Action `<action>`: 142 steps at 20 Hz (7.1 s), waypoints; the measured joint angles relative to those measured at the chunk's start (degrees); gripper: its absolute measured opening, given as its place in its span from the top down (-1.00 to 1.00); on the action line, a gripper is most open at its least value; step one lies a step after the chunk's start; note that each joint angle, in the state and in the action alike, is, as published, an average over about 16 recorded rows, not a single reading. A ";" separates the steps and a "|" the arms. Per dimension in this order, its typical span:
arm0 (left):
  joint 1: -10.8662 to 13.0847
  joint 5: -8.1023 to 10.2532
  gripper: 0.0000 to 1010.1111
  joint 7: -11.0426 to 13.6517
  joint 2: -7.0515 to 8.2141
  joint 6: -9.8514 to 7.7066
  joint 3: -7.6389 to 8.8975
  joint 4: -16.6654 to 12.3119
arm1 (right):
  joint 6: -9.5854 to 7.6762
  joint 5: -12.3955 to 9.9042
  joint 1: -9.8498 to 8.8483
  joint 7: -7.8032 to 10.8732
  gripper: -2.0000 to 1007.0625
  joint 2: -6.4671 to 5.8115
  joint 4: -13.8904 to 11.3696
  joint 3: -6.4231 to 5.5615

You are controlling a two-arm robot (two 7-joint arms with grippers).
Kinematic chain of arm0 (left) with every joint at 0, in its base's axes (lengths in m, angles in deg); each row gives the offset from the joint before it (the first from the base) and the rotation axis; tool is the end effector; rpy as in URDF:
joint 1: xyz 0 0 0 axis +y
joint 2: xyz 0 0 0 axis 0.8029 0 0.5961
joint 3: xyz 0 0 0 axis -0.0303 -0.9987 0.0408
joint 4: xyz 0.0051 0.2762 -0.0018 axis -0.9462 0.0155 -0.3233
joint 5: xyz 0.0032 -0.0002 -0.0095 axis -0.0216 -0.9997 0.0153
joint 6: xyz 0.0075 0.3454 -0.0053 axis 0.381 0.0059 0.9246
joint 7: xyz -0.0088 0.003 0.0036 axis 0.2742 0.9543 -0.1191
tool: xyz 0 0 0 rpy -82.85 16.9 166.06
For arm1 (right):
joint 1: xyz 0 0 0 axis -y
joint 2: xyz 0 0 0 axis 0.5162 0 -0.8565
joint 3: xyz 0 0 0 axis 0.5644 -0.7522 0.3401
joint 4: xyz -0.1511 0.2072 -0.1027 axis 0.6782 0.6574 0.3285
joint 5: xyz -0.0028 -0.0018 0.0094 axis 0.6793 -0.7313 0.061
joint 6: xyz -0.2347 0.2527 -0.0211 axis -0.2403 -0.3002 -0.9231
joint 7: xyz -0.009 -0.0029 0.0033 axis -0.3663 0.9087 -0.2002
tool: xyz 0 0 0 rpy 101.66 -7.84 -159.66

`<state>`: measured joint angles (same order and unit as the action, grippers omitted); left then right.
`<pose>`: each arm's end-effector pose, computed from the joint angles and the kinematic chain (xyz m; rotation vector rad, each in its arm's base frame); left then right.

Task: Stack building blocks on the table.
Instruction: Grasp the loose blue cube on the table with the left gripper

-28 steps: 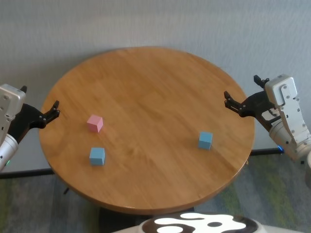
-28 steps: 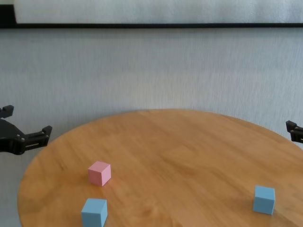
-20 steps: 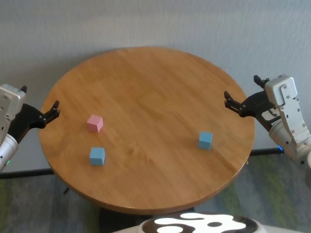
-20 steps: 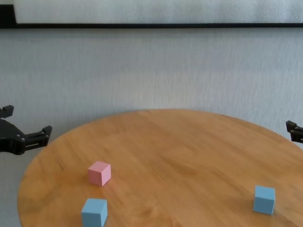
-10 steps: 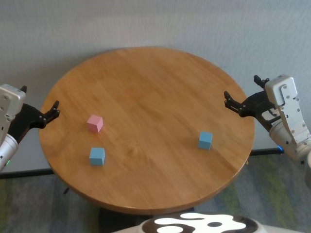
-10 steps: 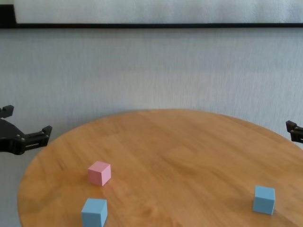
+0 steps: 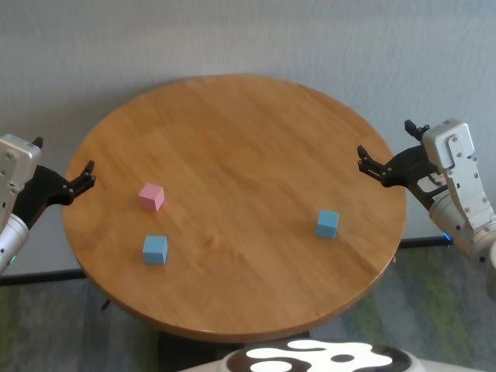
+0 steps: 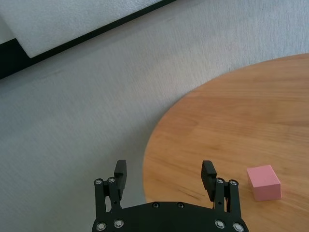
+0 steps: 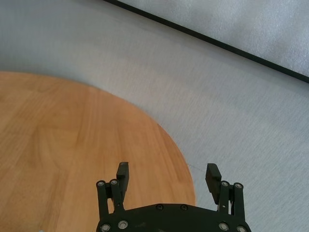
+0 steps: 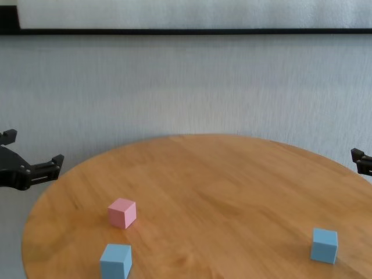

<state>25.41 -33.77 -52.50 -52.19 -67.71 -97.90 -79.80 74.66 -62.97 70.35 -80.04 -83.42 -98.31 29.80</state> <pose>0.3897 0.0661 -0.2967 0.3079 -0.2747 1.2388 0.3905 -0.0649 -0.2980 -0.3044 -0.2850 -1.2478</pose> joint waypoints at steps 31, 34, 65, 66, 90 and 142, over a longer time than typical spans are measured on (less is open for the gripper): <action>0.52 16.26 -0.98 35.97 6.95 -15.61 -2.16 -5.16 | 0.00 0.00 0.00 0.00 -1.00 0.00 0.00 0.00; 0.11 15.83 -0.98 34.78 6.25 -17.40 -2.48 -4.86 | 0.00 0.00 0.00 0.00 -1.00 0.00 0.00 0.00; 2.31 17.70 -0.98 14.89 -0.79 -41.81 1.93 -13.97 | 0.00 0.00 0.00 0.00 -1.00 0.00 0.00 0.00; 2.00 17.36 -0.98 14.87 -0.93 -42.19 1.61 -13.93 | 0.00 0.00 0.00 0.00 -1.00 0.00 0.00 0.00; -1.69 10.95 -0.98 14.03 -5.17 -45.43 -1.14 -11.00 | 0.00 0.00 0.00 0.00 -1.00 0.00 0.00 0.00; -2.01 7.19 -0.68 14.67 -9.22 -47.04 0.43 -7.62 | 0.00 0.00 0.00 0.00 -1.00 0.00 0.00 0.00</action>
<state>23.40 -26.58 -37.83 -61.41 -114.74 -97.48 -87.42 74.66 -62.97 70.35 -80.04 -83.43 -98.31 29.80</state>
